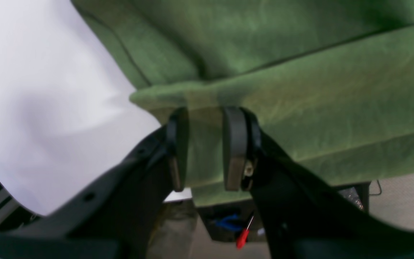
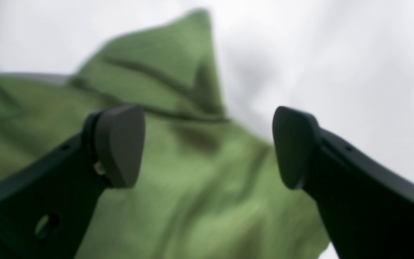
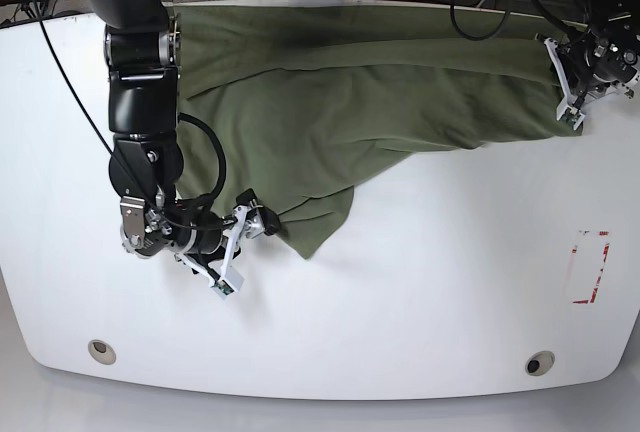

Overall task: Fold the T-shirt properly
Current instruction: 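Grasp the green shirt's hem corner with the right gripper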

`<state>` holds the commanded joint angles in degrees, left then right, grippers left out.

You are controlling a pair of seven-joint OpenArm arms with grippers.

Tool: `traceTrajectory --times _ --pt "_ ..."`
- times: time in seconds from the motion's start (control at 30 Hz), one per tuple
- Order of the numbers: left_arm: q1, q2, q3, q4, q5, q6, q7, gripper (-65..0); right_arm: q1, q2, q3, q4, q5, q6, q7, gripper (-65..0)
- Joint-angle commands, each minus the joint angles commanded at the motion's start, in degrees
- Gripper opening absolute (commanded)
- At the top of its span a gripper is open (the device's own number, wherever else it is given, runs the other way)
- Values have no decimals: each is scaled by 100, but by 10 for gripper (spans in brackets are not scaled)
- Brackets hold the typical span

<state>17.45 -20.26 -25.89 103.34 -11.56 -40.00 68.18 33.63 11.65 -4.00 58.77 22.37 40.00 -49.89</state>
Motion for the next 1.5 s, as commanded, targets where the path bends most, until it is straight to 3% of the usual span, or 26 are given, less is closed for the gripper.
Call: traceTrajectory --times 0.37,0.87,0.97,1.1,1.37,1.5 --pt "-97 141 -18 0 9 0 0 -512 290 -334 -88 -1354 -703 0 1073 -120" --pt "-114 141 -18 0 9 0 0 -514 44 -949 -62 -1442 -1116 0 1222 -133" --pt "-114 141 -18 0 9 0 0 -514 9 -993 -62 -1442 -1116 0 1301 -201" --pt "-105 141 -18 0 9 0 0 -514 -18 -1002 -70 -1451 -1116 0 1538 -352" --pt "-97 132 -18 -9 9 0 0 -512 9 -976 -62 -1451 -1099 0 1547 -642" --pt "-97 132 -18 -18 9 0 0 -512 141 -879 18 -1424 -1055 0 1547 -650"
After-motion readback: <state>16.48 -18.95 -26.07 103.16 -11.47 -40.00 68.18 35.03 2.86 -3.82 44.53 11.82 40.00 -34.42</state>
